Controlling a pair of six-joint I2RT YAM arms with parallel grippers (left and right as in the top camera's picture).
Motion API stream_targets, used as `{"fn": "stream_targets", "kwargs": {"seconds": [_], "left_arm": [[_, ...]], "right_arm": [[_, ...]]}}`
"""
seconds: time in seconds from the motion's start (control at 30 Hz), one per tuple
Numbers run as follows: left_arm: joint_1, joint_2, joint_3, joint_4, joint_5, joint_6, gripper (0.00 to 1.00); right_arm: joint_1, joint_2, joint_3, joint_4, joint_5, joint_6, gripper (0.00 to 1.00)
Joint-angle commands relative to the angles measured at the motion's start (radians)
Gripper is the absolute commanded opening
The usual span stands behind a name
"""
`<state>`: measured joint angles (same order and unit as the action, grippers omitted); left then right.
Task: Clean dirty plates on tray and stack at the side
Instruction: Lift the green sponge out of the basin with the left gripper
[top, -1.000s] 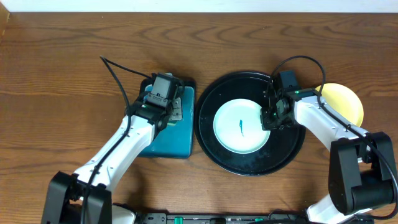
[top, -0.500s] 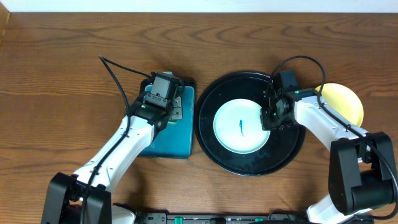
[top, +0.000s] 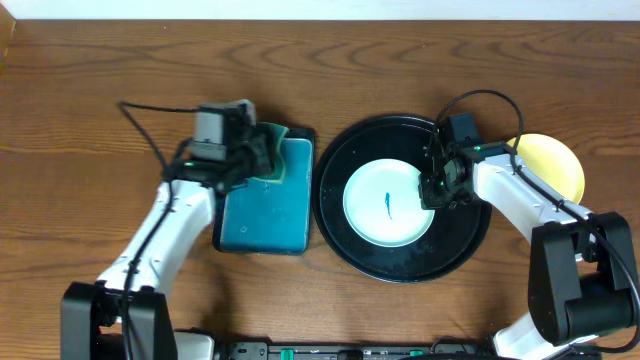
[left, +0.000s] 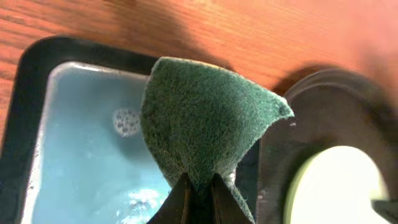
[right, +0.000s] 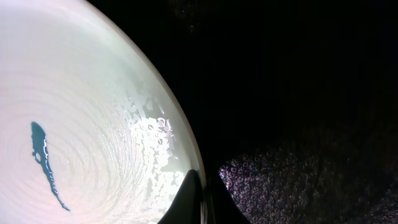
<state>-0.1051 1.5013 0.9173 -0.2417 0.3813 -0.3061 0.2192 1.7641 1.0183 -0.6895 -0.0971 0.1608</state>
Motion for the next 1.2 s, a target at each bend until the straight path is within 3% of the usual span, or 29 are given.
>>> {"fn": "stream_targets", "kwargs": {"seconds": [0.0, 0.03, 0.1, 0.27, 1.17], "left_arm": [[0.087, -0.027, -0.019, 0.021, 0.364, 0.105, 0.07], [0.129, -0.027, -0.019, 0.020, 0.486, 0.146, 0.07], [0.171, -0.027, -0.019, 0.020, 0.595, 0.183, 0.07], [0.251, -0.027, -0.019, 0.019, 0.773, 0.239, 0.08], [0.268, -0.027, -0.019, 0.020, 0.790, 0.239, 0.07]], "right_arm": [[0.004, -0.011, -0.013, -0.002, 0.014, 0.010, 0.01], [0.004, -0.011, -0.013, -0.002, 0.014, 0.010, 0.01], [0.005, -0.011, -0.013, -0.001, 0.014, 0.010, 0.01], [0.005, -0.011, -0.013, -0.001, 0.015, 0.010, 0.01], [0.005, -0.011, -0.013, 0.000, 0.018, 0.010, 0.01]]}}
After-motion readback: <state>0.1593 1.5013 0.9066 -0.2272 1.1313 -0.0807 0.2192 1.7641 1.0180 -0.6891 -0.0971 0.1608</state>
